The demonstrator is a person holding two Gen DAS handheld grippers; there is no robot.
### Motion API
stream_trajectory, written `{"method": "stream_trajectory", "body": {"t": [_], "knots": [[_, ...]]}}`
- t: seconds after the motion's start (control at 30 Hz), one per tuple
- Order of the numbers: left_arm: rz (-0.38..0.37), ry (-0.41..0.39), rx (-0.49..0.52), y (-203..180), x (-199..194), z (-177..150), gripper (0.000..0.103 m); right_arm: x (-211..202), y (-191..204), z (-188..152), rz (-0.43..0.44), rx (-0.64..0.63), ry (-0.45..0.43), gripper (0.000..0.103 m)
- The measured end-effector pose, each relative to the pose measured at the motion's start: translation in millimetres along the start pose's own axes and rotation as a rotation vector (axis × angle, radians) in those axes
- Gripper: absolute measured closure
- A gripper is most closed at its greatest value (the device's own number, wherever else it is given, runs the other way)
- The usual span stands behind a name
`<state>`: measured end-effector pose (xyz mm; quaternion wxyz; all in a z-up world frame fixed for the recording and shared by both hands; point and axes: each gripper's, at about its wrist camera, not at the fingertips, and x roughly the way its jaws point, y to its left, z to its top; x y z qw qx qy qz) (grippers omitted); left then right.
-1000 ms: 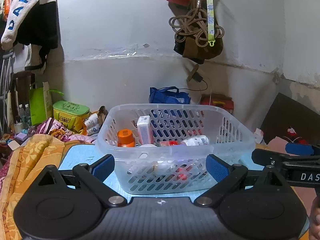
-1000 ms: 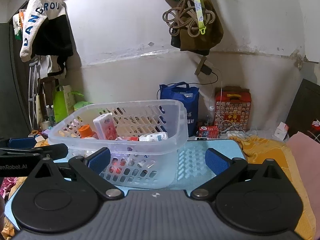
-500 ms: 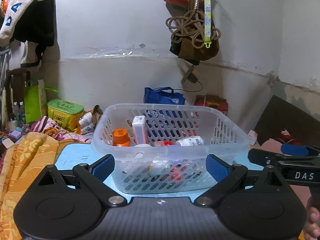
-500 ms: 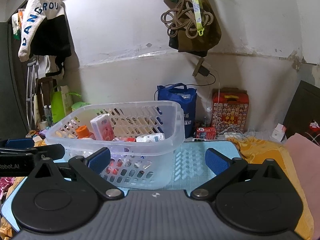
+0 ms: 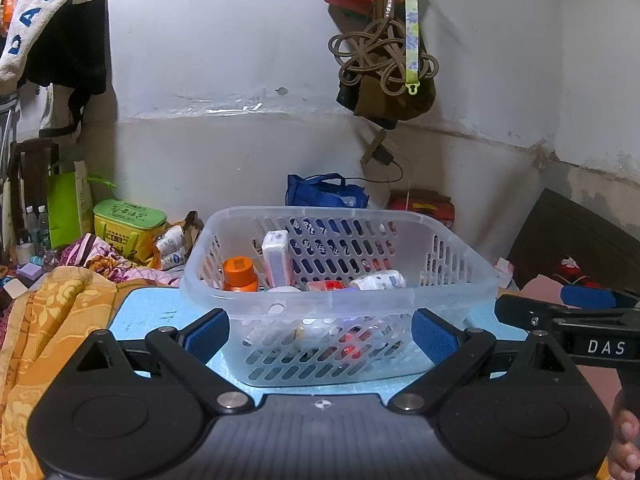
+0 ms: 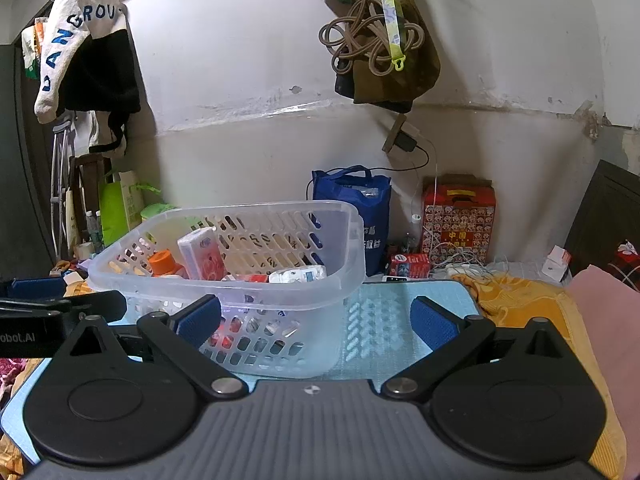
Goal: Organize objects
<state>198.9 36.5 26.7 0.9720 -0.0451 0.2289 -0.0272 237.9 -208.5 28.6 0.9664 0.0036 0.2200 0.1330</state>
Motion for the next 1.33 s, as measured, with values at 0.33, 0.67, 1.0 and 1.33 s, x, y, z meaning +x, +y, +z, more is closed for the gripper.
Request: {"method": "stream_trajectory", "body": {"t": [0.33, 0.67, 1.0, 1.33], "knots": [[0.004, 0.000, -0.005, -0.4, -1.2, 0.2, 0.004, 0.2, -0.5, -0.5, -0.004, 0.000, 0.002, 0.000], [0.005, 0.002, 0.000, -0.9, -1.5, -0.4, 0.004, 0.1, -0.1, -0.8, -0.005, -0.001, 0.002, 0.000], [0.008, 0.008, -0.008, 1.5, 0.8, -1.8, 0.004, 0.3, -0.9, -1.8, -0.007, -0.002, 0.001, 0.000], [0.020, 0.008, -0.013, 2.6, 2.8, -2.1, 0.004, 0.2, -4.3, -2.7, -0.010, 0.001, 0.002, 0.000]]}}
